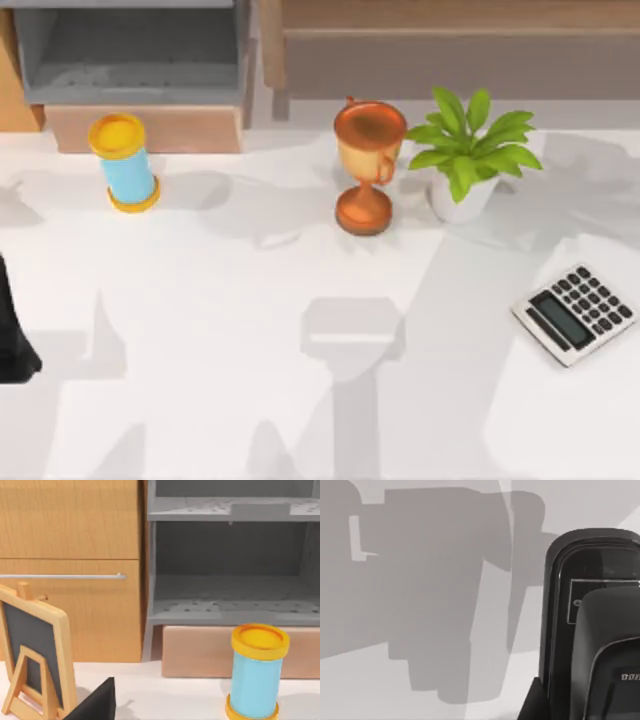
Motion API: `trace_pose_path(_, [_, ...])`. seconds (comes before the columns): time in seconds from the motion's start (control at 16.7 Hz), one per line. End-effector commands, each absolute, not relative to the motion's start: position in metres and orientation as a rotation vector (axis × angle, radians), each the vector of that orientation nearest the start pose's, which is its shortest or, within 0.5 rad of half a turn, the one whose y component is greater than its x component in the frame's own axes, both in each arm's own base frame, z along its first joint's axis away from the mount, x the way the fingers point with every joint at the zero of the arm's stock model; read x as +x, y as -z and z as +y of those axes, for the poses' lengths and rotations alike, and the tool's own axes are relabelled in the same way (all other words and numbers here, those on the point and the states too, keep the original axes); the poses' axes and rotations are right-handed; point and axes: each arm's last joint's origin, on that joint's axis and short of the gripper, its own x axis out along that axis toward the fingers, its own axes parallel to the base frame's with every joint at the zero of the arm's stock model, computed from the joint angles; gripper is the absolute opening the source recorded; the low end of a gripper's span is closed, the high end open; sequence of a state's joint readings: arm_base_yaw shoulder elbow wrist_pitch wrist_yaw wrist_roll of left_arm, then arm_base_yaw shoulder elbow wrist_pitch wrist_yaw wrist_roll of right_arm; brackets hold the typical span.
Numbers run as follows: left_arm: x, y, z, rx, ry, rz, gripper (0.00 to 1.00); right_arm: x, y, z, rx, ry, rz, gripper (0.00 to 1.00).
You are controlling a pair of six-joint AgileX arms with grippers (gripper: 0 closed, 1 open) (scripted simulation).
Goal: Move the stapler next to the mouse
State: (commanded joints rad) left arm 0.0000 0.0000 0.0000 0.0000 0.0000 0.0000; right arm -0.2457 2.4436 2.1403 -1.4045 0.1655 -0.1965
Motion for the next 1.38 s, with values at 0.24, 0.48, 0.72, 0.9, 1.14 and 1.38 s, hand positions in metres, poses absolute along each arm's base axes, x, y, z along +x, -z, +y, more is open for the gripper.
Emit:
trace_pose_path(0.24, [0.106, -0.16, -0.001, 0.0, 0.0, 0.0, 1.0, 0.455, -0.155, -0.114, -0.077, 0.118, 1.709, 0.0])
trace_pose_path(0.48, [0.106, -0.16, -0.001, 0.0, 0.0, 0.0, 1.0, 0.463, -0.155, -0.115, -0.037, 0.073, 1.619, 0.0])
trace_pose_path(0.72, [0.106, -0.16, -0.001, 0.0, 0.0, 0.0, 1.0, 0.473, -0.153, -0.117, 0.015, 0.01, 1.515, 0.0])
trace_pose_path(0.9, [0.106, -0.16, -0.001, 0.0, 0.0, 0.0, 1.0, 0.476, -0.14, -0.117, 0.046, -0.026, 1.502, 0.0])
trace_pose_path(1.14, [0.106, -0.16, -0.001, 0.0, 0.0, 0.0, 1.0, 0.476, -0.137, -0.117, 0.049, -0.029, 1.507, 0.0])
trace_pose_path(1.38, [0.106, -0.16, -0.001, 0.0, 0.0, 0.0, 1.0, 0.476, -0.137, -0.117, 0.049, -0.029, 1.507, 0.23])
